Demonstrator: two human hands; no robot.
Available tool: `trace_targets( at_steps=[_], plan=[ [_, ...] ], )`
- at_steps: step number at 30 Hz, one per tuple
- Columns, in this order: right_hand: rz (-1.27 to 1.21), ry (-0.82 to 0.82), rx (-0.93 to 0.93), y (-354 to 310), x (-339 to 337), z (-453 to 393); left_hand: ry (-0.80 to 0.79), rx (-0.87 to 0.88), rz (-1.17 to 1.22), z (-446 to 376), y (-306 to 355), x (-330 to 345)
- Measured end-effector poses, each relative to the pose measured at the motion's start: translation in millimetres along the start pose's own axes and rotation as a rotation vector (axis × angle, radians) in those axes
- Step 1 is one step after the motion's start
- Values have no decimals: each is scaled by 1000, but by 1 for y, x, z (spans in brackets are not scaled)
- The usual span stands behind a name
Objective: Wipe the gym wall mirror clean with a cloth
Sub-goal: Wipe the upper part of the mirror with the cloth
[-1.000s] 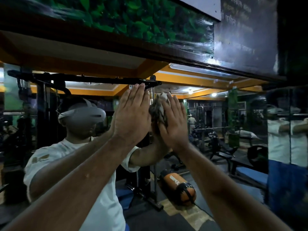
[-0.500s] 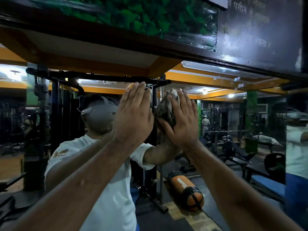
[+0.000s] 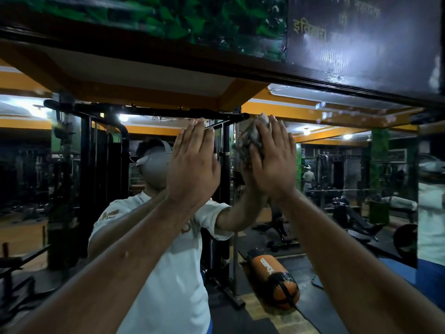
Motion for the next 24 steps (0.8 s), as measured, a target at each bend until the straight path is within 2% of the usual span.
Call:
trace_targets(
  at_steps=[3,7,10,12,15,16,17,21,22,24],
  plan=[
    [-84,0,36,-3,0,-12,18,1,15,-7,17,9],
    [-43,-29,-248,10,4,38,31,-1,14,-4,34,23],
    [-23,-27,-314,45,-5,46,31,14,-21,-2,47,31],
    [-50,4,-215,63,-12,35,23,39,-22,-3,56,37],
    [-176,59,31,68,-12,31,3,47,-27,-7,66,42],
    [-191,61,53,64,-9,37,-3,54,-31,-7,68,44],
    [-174,56,24,60,-6,46,-9,64,-37,-8,70,46],
    [-55,-7,-301,68,-8,61,-50,104,-57,-8,77,56],
    [-25,-12,-332,75,-10,56,-61,112,-60,-8,78,58],
    [-8,-2,-266,91,-12,39,-71,118,-64,-8,79,62]
  ],
)
Point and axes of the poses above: each hand's wrist, its own z-axis away from the middle knuckle, its own x-axis out of the palm, y = z × x, the point moved 7 cm from there along -z, towards the middle knuckle, and after that the axes turned 5 degrees about -y, right-handed, at the moved point
